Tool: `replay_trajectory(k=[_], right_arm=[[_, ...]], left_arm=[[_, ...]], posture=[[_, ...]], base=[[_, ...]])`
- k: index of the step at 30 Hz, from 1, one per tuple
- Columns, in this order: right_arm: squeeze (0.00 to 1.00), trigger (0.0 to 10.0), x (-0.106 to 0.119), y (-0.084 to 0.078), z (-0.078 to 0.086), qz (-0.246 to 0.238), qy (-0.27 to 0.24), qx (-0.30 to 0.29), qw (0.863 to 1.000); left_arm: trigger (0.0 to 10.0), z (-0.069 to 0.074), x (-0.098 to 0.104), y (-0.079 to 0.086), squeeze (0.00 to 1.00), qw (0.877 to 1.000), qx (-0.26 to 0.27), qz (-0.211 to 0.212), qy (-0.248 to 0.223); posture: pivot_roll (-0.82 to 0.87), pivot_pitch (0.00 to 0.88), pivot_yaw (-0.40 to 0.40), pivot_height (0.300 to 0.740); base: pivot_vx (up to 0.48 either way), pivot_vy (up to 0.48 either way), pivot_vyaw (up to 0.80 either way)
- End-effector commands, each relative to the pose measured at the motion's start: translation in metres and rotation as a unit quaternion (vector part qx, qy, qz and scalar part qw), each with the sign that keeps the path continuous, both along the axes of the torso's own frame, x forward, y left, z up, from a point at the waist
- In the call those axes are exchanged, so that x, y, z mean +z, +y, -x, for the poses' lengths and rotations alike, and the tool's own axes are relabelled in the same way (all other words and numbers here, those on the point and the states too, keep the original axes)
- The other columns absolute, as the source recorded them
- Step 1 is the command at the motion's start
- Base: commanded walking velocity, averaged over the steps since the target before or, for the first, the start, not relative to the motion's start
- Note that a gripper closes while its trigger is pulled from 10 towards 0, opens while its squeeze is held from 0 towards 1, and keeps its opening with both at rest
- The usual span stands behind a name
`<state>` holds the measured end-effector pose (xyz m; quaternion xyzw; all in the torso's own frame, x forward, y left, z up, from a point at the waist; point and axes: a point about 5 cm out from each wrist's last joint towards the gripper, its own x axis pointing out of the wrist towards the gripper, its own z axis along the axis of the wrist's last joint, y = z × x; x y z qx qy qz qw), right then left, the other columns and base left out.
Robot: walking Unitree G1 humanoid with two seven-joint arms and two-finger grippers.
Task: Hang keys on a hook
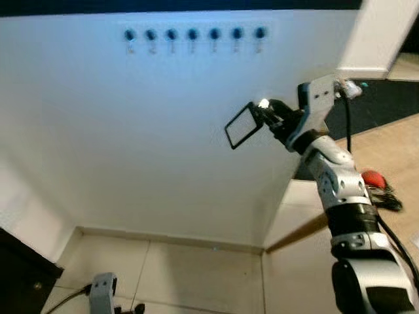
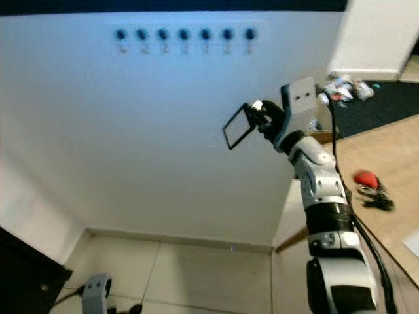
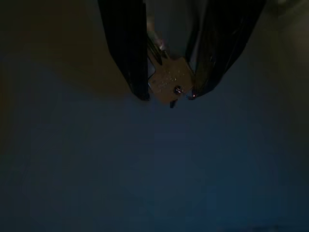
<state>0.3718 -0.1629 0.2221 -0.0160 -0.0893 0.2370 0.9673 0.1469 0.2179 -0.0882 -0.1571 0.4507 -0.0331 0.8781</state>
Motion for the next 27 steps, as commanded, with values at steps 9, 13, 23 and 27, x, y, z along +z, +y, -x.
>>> replay_trajectory(k=[9,13,23,27], right_arm=[[0.00,10.0,-0.004,-0.003,0.004,0.013,0.002,0.010,1.000],[0.00,10.0,0.003,-0.005,0.007,0.010,-0.017,0.022,1.000],[0.00,10.0,0.021,-0.001,0.011,-0.045,-0.069,0.030,0.996],[0.00,10.0,0.025,-0.002,0.011,-0.082,-0.080,0.015,0.993]], left_arm=[[10.0,0.010,-0.004,0.001,0.00,1.000,-0.001,-0.003,0.015],[10.0,0.010,-0.003,0.001,0.00,1.000,-0.001,-0.003,0.013],[10.0,0.009,-0.003,0.001,0.00,1.000,-0.005,-0.004,0.012],[10.0,0.009,-0.003,0.000,0.00,1.000,-0.006,-0.004,0.013]], posture=[[-0.09,0.036,0.045,0.740],[-0.09,0.036,0.046,0.740],[-0.09,0.038,0.046,0.740],[-0.09,0.042,0.047,0.740]], base=[[0.000,0.000,0.30],[0.000,0.000,0.00],[0.000,0.000,0.00],[0.000,0.000,0.00]])
